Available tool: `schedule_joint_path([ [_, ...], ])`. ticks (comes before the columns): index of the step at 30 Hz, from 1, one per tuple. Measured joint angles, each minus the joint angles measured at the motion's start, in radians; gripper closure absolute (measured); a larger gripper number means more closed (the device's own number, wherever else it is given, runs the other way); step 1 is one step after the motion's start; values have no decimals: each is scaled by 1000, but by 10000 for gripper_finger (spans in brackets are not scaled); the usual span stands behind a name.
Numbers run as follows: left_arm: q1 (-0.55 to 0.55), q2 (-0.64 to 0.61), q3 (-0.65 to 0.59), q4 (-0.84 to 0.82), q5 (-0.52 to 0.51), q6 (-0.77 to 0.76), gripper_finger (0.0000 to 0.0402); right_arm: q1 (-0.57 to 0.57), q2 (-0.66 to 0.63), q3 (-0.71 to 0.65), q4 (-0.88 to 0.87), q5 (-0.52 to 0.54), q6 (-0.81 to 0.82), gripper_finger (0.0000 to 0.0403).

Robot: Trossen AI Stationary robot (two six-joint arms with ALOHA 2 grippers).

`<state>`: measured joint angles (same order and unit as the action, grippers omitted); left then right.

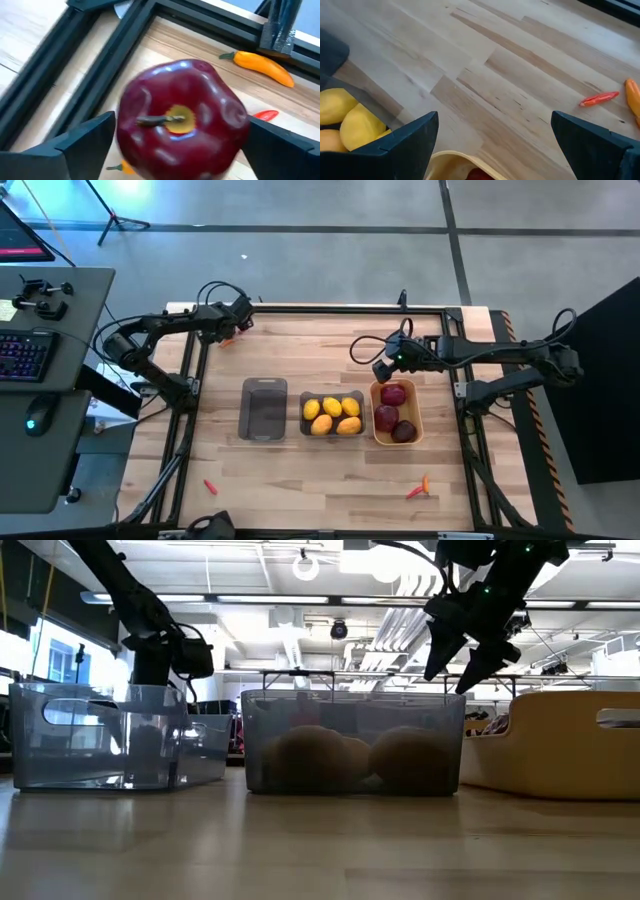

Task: Sort produce into baskets
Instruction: Put the apple into the yellow bin

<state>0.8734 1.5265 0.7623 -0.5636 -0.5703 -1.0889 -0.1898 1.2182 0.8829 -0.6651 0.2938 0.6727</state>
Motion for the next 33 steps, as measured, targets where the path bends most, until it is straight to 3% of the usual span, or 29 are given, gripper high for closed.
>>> schedule_joint_path([
  [7,-4,-30,3,16,67,121,141,0,0,0,1,-11,-19,27],
  [14,-86,-282,12,4,65,221,141,0,-62,0,44,-35,24,27],
  [17,-183,-396,13,124,89,299,141,0,-147,0,112,-40,47,27],
  [20,-299,-449,15,283,186,394,141,0,-239,0,193,-10,32,27],
  [26,-570,-397,15,541,297,393,134,0,-398,0,268,54,20,27],
  [33,-863,-162,15,931,302,387,131,0,-491,0,290,28,52,27],
])
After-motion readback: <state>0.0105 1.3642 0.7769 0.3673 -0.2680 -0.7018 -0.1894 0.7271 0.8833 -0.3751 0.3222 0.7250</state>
